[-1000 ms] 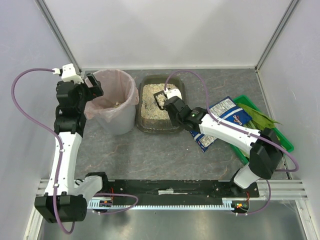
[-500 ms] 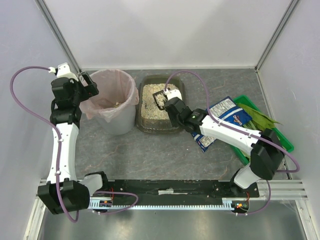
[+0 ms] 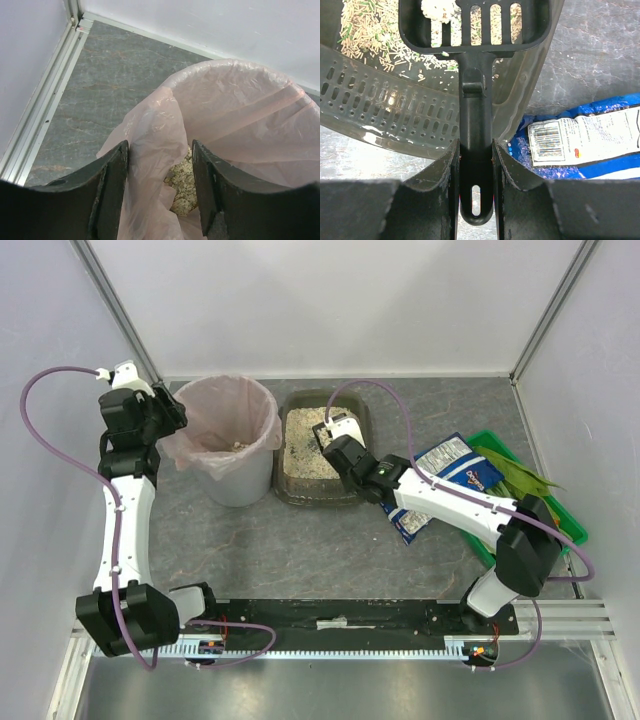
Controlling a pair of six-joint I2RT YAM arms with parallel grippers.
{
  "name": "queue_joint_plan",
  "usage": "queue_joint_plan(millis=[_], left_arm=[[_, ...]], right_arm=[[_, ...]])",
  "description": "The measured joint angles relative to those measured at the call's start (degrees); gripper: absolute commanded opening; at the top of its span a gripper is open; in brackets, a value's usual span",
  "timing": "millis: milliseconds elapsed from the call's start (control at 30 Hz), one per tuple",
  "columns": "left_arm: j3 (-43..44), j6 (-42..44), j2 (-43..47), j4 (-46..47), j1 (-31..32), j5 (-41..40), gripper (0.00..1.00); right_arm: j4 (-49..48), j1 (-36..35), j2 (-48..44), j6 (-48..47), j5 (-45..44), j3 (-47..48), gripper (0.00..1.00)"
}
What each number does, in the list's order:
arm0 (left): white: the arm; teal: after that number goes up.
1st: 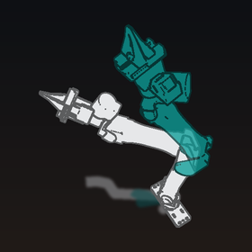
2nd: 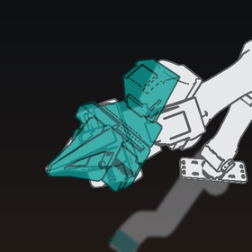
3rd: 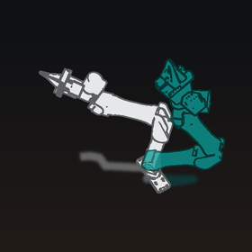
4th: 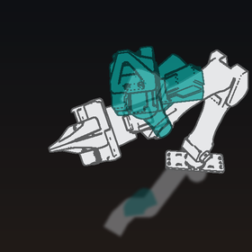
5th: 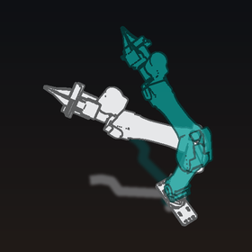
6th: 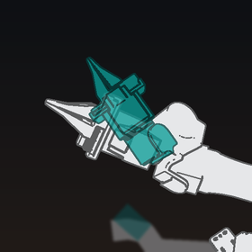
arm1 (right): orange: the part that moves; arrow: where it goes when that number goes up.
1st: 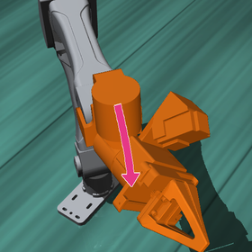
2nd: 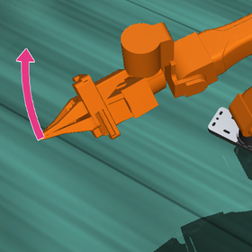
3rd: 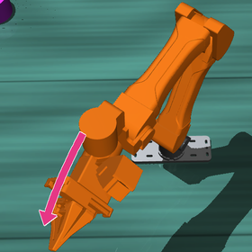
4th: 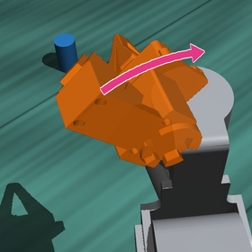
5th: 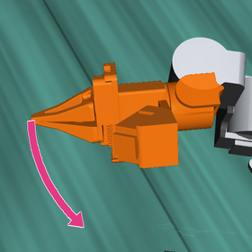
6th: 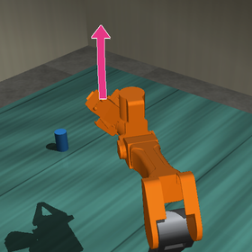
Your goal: Clean the litter box
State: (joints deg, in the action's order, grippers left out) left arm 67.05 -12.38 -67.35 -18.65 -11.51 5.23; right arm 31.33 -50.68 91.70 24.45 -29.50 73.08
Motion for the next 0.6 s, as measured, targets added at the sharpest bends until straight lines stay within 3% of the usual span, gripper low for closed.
queue_joint_plan(millis=[167, 367, 600], left_arm=[[0.48, -0.26, -1.4, 0.96, -0.07, 2.86, 0.59], [0.74, -0.72, -2.51, 0.61, 0.07, 4.5, 0.78], [0.87, -1.07, -2.29, 0.55, 0.46, 5.42, 0.87]], right_arm=[[1.36, -0.57, 0.0, 0.44, -2.6, -0.07, 0.0], [1.51, -0.61, 0.17, 0.02, -2.19, 0.13, 0.0], [2.23, -0.66, 1.18, 0.09, -2.6, 1.05, 0.0]])
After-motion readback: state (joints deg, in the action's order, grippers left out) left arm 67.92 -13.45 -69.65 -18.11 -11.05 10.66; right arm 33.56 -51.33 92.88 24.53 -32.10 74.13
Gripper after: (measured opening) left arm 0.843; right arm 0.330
